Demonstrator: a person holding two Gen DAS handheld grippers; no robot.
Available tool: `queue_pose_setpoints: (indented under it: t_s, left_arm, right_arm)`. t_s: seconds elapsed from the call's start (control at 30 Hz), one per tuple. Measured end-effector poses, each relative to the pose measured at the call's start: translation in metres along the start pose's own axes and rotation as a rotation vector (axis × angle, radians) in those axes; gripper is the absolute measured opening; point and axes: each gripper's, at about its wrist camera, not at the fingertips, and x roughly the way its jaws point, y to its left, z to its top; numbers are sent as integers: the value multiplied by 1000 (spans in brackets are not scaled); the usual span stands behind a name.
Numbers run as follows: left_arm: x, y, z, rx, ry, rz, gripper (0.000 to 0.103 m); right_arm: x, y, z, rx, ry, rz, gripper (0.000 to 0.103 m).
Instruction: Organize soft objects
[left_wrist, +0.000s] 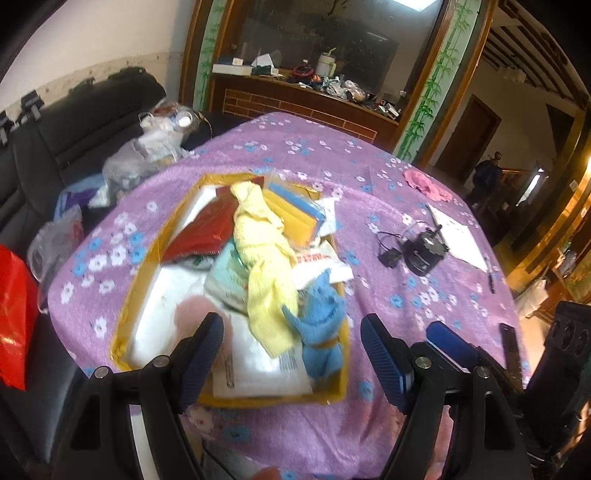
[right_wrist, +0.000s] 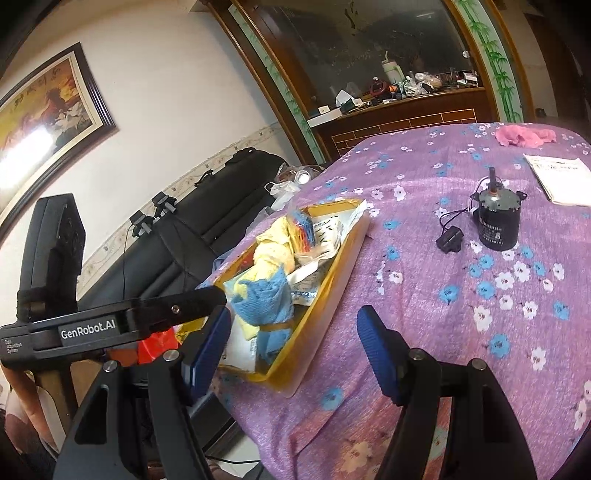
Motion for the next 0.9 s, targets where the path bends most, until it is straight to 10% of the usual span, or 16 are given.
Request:
queue_pose_setpoints:
  t_s: [0.9]
  left_arm:
    - [15,16,8,7,-7,104,80]
  right_arm:
    - [29,13,19,-68,59,-45,70]
